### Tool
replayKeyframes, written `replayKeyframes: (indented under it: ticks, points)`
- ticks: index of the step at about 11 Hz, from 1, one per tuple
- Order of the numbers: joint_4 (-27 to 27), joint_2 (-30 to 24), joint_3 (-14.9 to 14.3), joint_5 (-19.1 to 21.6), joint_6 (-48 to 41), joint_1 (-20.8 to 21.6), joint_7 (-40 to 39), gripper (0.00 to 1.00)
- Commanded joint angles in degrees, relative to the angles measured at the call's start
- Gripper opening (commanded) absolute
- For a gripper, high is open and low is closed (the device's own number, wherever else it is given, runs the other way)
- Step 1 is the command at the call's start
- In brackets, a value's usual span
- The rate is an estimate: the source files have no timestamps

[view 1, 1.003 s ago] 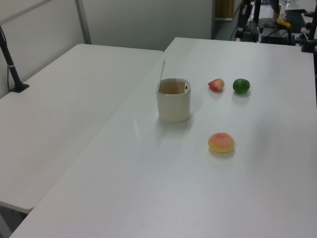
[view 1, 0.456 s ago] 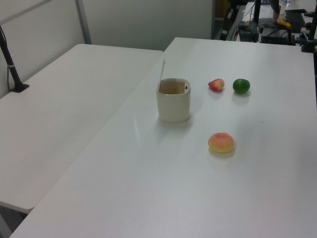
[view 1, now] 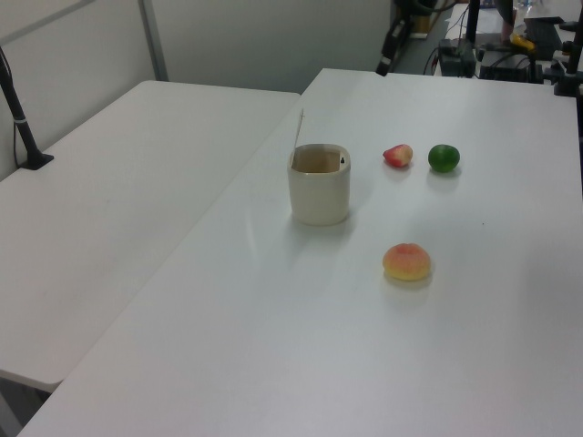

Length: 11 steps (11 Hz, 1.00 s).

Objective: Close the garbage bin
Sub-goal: 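Move the gripper over the bin toward the raised lid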

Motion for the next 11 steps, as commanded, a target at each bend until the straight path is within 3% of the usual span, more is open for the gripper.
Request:
replayKeyframes:
  ticks: [1,8,11]
  points:
    - [7.65,6.07,-0.51,0.97,2.50,1.70,6.17,0.00]
    - [14.44,16.97,-0.42,0.00,17.08,4.96,11.99,0.00]
    - [14.10,19.88,-0.16,0.00,23.49,5.40,11.37,0.00]
